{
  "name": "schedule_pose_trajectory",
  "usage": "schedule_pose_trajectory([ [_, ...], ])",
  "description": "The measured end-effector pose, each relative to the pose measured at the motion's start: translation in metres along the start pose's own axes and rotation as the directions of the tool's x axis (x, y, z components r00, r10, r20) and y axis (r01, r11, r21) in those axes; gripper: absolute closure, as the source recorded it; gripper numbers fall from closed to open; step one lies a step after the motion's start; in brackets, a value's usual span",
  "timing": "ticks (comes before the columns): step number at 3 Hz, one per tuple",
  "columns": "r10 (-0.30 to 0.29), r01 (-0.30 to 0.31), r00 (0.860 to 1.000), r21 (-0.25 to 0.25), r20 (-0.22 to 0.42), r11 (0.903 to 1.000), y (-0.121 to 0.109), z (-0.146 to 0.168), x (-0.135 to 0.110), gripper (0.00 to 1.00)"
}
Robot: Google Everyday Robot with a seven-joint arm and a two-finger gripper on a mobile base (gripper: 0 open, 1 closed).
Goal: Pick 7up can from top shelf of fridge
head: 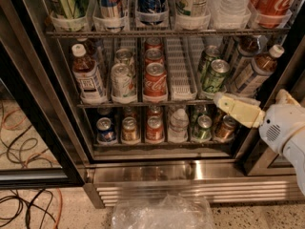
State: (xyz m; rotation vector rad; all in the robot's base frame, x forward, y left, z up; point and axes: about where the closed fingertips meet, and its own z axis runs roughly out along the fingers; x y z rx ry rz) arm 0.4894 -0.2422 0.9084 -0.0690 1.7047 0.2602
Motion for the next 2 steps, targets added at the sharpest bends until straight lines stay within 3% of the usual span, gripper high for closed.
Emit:
schedule_pose_trajectory([
  [1,0.05,-0.058,0.997,-0.137,-0.061,0.9889,0.058,0.0,0.01,0.0],
  [2,0.073,-0.093,0.993,-0.245,-0.089,0.965,0.112,0.002,0.008,0.0],
])
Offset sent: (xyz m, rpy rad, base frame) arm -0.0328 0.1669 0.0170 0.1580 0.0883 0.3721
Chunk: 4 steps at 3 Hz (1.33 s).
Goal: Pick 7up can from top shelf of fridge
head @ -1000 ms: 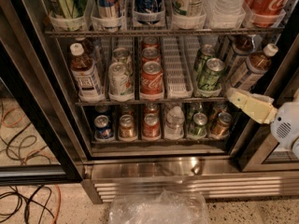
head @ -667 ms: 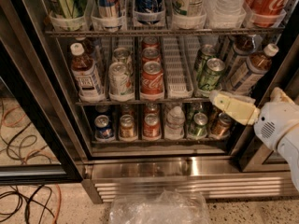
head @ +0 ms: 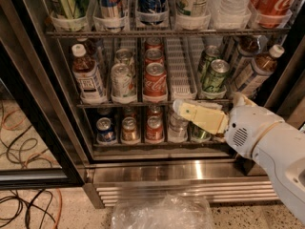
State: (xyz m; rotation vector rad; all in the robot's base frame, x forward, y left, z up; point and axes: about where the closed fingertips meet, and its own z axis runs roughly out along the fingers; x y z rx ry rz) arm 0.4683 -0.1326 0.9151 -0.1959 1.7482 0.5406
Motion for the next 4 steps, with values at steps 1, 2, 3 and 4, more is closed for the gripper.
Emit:
schedule_pose_trajectory([
  [1,0.0,0.0,1.0,0.0,0.0,1.0,0.0,0.0,0.0,0.0],
  [2,0.011,-0.011,1.0,-0.03,0.022,0.9995,0.009,0.001,0.0,0.0],
  [3,-0.001,0.011,0.997,-0.132,0.072,0.9912,0.037,0.013,-0.006,0.0],
  [4,-0.104,0.125,0.985,-0.152,0.135,0.9805,0.06,0.022,-0.021,0.0],
])
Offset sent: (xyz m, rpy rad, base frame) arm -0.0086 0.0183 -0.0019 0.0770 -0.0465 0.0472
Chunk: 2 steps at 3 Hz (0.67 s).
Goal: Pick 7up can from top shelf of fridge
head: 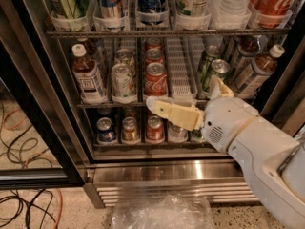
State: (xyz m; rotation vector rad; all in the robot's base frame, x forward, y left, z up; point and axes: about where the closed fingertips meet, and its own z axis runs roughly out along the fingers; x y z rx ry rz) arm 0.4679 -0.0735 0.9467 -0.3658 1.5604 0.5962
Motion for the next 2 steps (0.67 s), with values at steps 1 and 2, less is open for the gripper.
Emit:
schedule_pose_trajectory([
  [1,-0.045,0.04,0.997,0.074,0.066,0.9964,-0.013,-0.007,-0.012,0.0],
  [2,-0.081,0.054,0.985,0.18,0.149,0.9822,-0.04,-0.031,-0.043,0.0],
])
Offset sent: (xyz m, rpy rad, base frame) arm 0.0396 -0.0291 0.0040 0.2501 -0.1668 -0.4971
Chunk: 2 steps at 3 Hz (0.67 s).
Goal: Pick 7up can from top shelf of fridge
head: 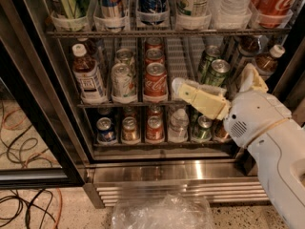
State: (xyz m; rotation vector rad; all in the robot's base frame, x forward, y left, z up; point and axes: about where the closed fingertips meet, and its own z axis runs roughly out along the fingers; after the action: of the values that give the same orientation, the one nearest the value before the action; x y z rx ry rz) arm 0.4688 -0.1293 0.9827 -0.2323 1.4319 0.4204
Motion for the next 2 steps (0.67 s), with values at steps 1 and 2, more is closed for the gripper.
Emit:
schedule_pose_trajectory([
  [1,0.031,-0.031,0.999,-0.001,0.026,0.9995,0.0051,0.0017,-0.009,0.0],
  [2,0.027,-0.026,0.999,-0.023,0.044,0.9994,0.0098,0.0022,-0.0099,0.0],
])
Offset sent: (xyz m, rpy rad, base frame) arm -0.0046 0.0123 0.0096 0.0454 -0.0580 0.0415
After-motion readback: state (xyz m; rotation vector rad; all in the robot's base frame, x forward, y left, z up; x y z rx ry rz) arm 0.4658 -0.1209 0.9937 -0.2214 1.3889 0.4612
